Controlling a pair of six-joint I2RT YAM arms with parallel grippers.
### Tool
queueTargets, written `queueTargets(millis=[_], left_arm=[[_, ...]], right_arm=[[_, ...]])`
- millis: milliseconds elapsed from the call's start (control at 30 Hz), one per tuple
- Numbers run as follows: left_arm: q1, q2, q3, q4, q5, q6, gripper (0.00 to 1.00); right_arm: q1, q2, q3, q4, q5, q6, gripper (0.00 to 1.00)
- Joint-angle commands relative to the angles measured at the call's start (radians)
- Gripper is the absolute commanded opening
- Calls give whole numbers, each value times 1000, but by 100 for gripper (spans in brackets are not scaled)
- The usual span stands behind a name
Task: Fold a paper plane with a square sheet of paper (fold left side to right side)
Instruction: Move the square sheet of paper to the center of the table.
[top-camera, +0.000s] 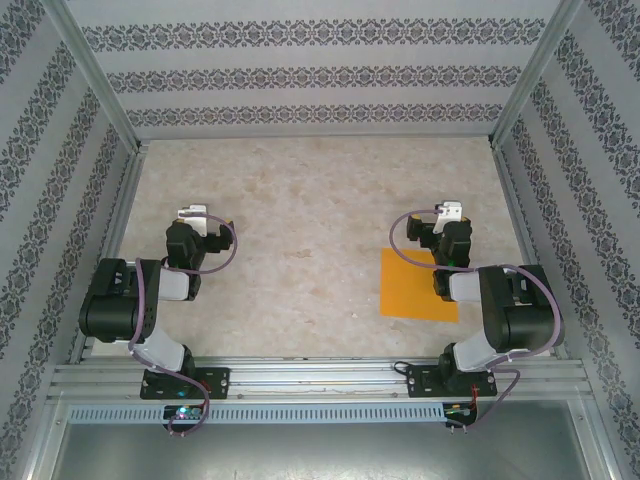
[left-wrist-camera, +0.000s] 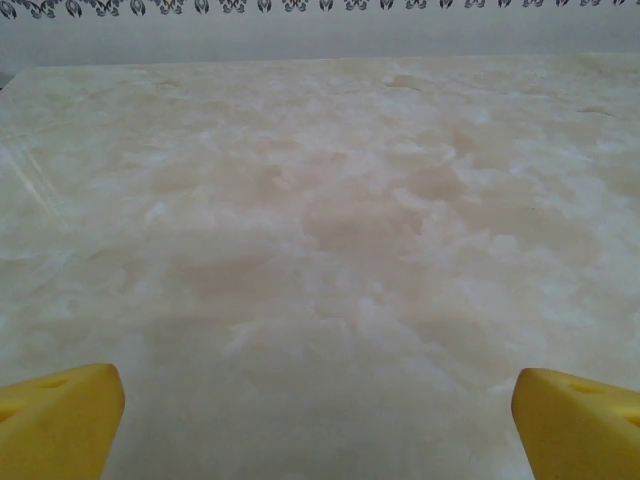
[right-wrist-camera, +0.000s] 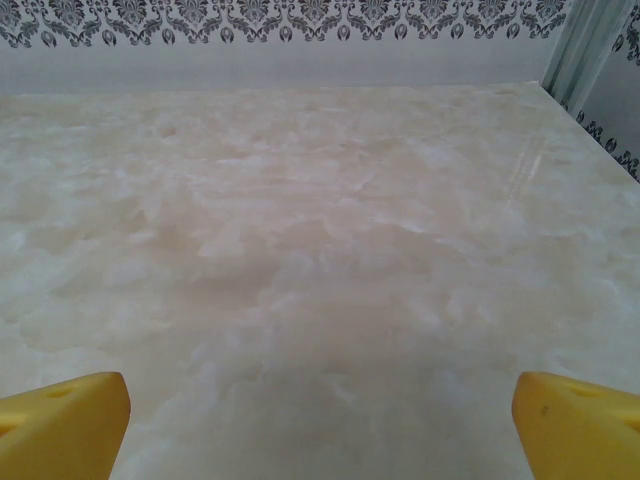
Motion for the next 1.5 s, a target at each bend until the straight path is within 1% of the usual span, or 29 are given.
queueTargets(millis=[0,1033,1333,1400,1467], left_arm=[[4,-5,0,-6,17,-9,100],[4,-4,-2,-4,19,-10,100],[4,-23,-16,14,-39,-34,100],[4,-80,-14,-42,-53,-34,100],[4,-157,10,-152,-65,-37,100]], right_arm=[[9,2,9,28,14,-1,98],[9,2,7,29,13,-2,98],[-15,-11,7,28,-21,24,98],[-25,-72,20,-55,-18,35,98],[-28,-149,27,-127,-9,41,98]])
